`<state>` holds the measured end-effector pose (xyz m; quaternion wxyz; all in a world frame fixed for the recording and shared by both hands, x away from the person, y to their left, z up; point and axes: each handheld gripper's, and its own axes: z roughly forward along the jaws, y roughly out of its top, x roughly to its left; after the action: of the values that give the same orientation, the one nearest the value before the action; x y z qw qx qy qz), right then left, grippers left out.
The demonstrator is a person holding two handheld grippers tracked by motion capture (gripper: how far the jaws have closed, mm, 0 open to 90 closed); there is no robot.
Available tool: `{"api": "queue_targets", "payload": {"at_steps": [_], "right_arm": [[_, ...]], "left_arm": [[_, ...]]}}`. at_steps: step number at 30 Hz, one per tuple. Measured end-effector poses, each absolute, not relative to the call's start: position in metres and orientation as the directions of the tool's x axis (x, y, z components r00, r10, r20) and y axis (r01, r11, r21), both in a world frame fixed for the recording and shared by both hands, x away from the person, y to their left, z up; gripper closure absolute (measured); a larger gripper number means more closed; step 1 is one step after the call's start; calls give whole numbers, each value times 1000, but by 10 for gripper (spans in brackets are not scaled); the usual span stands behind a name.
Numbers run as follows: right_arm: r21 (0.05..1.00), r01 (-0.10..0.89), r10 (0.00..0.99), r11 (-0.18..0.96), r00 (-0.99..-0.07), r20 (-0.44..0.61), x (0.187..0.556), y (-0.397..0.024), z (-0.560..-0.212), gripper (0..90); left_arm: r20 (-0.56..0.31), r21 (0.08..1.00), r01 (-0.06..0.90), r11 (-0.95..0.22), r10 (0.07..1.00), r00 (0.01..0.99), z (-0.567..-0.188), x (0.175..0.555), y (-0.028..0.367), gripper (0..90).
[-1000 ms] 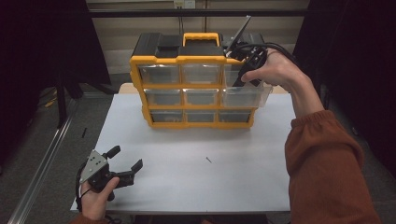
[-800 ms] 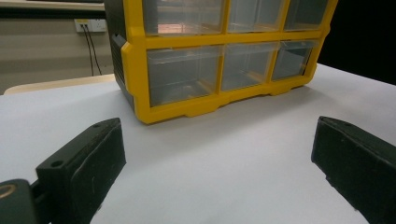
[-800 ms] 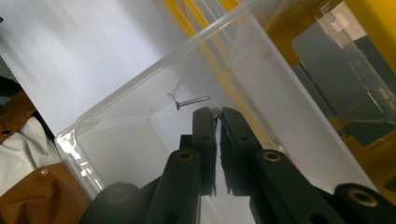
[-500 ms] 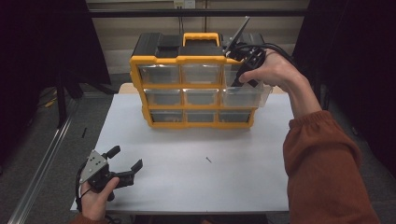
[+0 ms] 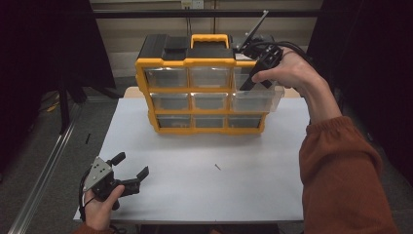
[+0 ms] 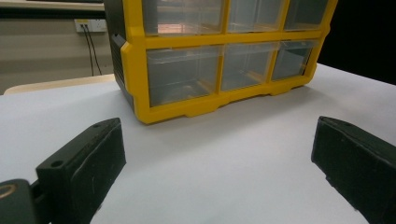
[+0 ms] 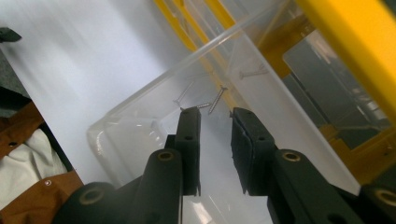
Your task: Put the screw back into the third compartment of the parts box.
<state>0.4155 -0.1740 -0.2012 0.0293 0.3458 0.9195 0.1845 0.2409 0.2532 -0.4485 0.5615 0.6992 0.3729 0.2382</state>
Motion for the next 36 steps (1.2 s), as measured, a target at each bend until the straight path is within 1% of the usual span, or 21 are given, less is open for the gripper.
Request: {"api": "queue_targets", "payload": {"at_steps": [6, 9, 16, 25, 30, 36], "right_arm": [[377, 612, 641, 695, -765, 62, 411, -175, -190, 690], [388, 613, 647, 688, -760, 52, 410, -174, -186, 633], [425, 602, 649, 676, -759, 44, 407, -173, -178, 574], [481, 563, 630, 672, -776, 29, 402, -165, -170, 457], [490, 534, 607, 689, -794, 12, 399, -155, -172, 374], [514, 500, 583, 697, -812, -1, 396, -142, -172, 296]], "left_arm": [[-87, 963, 254, -90, 789, 608, -449, 241, 253, 28], [-87, 963, 254, -90, 789, 608, -449, 241, 253, 28], [-88, 962, 257, -91, 789, 608, -449, 241, 253, 28], [-90, 962, 257, -88, 789, 607, -449, 241, 253, 28], [-90, 963, 256, -88, 789, 608, -449, 241, 253, 28], [-91, 963, 256, -85, 791, 606, -449, 241, 253, 28]]}}
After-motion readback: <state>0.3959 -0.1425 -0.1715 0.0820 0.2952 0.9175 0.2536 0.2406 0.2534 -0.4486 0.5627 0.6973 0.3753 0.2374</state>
